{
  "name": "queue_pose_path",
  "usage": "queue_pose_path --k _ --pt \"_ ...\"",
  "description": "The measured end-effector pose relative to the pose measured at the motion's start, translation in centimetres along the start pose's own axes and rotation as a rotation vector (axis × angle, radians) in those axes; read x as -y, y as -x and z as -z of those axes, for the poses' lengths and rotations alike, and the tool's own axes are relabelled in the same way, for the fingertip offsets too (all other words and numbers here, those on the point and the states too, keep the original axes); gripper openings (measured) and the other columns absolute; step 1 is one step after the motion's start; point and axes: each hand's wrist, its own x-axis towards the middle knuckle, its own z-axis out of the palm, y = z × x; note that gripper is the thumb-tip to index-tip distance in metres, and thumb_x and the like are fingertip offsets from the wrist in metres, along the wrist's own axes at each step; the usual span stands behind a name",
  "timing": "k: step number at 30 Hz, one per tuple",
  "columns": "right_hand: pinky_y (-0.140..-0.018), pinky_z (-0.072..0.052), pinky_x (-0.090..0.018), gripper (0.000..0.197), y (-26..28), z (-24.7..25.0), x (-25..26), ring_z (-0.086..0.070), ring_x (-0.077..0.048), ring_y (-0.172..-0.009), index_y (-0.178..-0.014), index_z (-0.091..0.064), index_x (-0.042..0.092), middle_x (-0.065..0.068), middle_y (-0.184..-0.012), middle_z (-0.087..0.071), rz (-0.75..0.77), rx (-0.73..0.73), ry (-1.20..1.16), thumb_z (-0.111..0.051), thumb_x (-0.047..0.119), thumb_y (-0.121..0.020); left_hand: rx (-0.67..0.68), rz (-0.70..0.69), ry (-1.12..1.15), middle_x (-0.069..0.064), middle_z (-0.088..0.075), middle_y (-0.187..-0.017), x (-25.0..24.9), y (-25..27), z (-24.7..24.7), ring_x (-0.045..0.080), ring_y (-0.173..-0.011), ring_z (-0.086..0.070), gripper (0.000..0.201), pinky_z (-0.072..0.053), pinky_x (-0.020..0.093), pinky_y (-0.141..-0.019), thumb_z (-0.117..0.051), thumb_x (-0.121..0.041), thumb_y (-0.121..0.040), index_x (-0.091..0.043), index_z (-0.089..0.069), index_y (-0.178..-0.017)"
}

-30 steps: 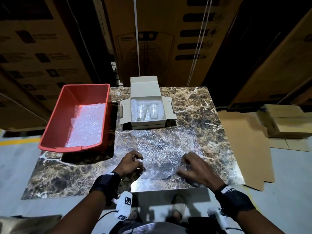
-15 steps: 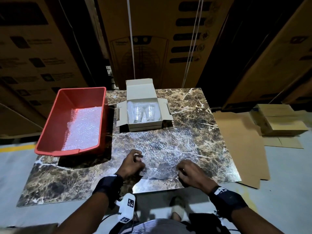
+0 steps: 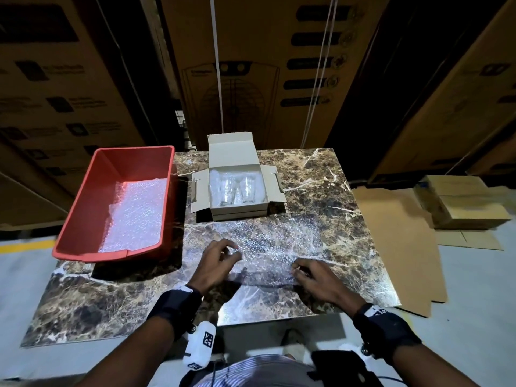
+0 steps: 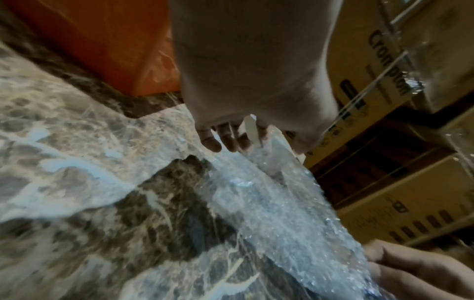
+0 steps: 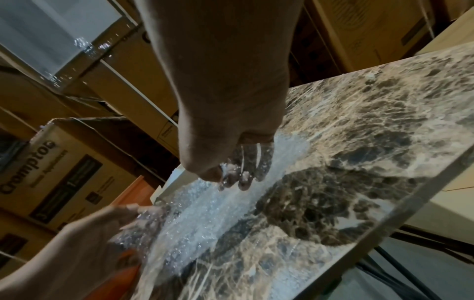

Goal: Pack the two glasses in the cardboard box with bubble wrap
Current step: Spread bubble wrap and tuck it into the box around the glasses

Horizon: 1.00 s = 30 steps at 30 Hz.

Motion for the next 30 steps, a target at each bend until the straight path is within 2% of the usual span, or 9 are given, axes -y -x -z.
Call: queue_pose_path --k 5,9,11,13,16,21,24,27,30 --pt "-0.076 -0.058 -0.041 0.014 -1.5 1.2 0.4 -0.069 -0.021 -0.081 -0.099 -0.064 0.038 0.001 -0.09 -0.071 -0.014 -0.001 -0.068 -0.052 0.046 -0.102 0.372 0.07 0.168 -0.01 -0.068 -0.115 -2.7 -0.2 0.3 -0.005 -0.104 -0.066 0.058 -0.053 0.017 -0.086 -0.09 -0.041 -0.077 -0.034 -0.062 -0.127" --pt "-0.078 -0.06 -0.041 0.009 -2.7 2.6 0.4 -0.07 -0.009 -0.08 -0.103 -0.069 0.034 0.005 -0.096 -0.074 -0.009 -0.058 -0.12 -0.063 0.04 -0.099 0.277 0.093 0.118 0.007 -0.076 -0.098 -1.1 -1.9 0.4 0.021 -0.089 -0.073 0.033 -0.059 0.038 -0.08 -0.088 -0.026 -0.081 -0.022 -0.07 -0.108" --pt "-0.082 -0.058 -0.043 0.024 -3.0 3.5 -0.1 -0.069 -0.01 -0.085 -0.099 -0.07 0.037 0.005 -0.098 -0.074 -0.017 -0.089 -0.162 -0.07 0.058 -0.088 0.206 0.098 0.177 0.003 -0.076 -0.082 -1.0 -2.4 0.5 0.016 -0.074 -0.071 0.007 -0.056 0.034 -0.073 -0.077 -0.008 -0.091 -0.009 -0.071 -0.095" --pt "-0.087 -0.055 -0.05 0.042 -3.3 4.3 -0.6 -0.067 -0.028 -0.091 -0.099 -0.071 0.036 -0.011 -0.101 -0.072 -0.07 -0.123 -0.197 -0.078 0.07 -0.074 0.117 0.1 0.199 -0.006 -0.071 -0.07 -0.6 -2.8 0.8 0.008 -0.065 -0.063 0.01 -0.05 0.026 -0.067 -0.073 -0.001 -0.092 -0.008 -0.071 -0.085" --pt "-0.072 -0.056 -0.045 0.048 -3.4 5.7 -1.4 -0.066 -0.034 -0.073 -0.099 -0.074 0.024 -0.025 -0.094 -0.071 -0.147 -0.092 -0.336 -0.089 0.056 -0.067 -0.011 0.153 0.247 -0.009 -0.067 -0.07 0.2 -3.3 1.3 0.009 -0.068 -0.058 0.008 -0.045 0.015 -0.062 -0.07 0.001 -0.093 -0.003 -0.071 -0.087" --pt "-0.081 -0.055 -0.038 0.004 -4.0 6.5 -3.1 -0.07 -0.03 -0.086 -0.09 -0.08 0.019 -0.004 -0.093 -0.077 -0.152 -0.047 -0.339 -0.079 0.022 -0.089 -0.082 0.219 0.368 -0.007 -0.056 -0.051 -1.0 -3.9 1.5 0.001 -0.042 -0.05 0.013 -0.04 0.013 -0.045 -0.059 -0.001 -0.101 -0.001 -0.064 -0.089" --pt "-0.064 -0.048 -0.029 0.046 -4.2 6.4 -1.8 -0.062 -0.009 -0.068 -0.097 -0.076 0.01 0.006 -0.076 -0.069 -0.227 -0.185 -0.474 -0.064 0.053 -0.09 -0.108 0.219 0.368 -0.006 -0.059 -0.055 -0.7 -4.9 1.6 0.002 -0.046 -0.053 0.016 -0.042 0.014 -0.048 -0.059 -0.003 -0.102 -0.002 -0.067 -0.087" --pt "-0.07 -0.049 -0.027 0.051 -4.3 6.2 -0.8 -0.067 -0.004 -0.093 -0.116 -0.072 0.021 0.006 -0.108 -0.071 -0.304 -0.147 -0.636 -0.049 0.063 -0.098 -0.093 0.238 0.357 -0.001 -0.06 -0.061 -1.1 -5.6 1.6 0.003 -0.049 -0.054 0.019 -0.043 0.016 -0.05 -0.06 -0.005 -0.102 -0.003 -0.068 -0.085" --pt "-0.063 -0.057 -0.021 0.036 -4.9 6.1 -0.4 -0.072 -0.006 -0.095 -0.123 -0.065 0.011 -0.006 -0.113 -0.065 -0.302 -0.114 -0.817 -0.072 0.03 -0.094 -0.101 0.251 0.39 -0.004 -0.052 -0.053 -1.8 -6.0 1.5 0.004 -0.043 -0.049 0.022 -0.042 0.02 -0.046 -0.057 -0.006 -0.103 -0.001 -0.06 -0.081"
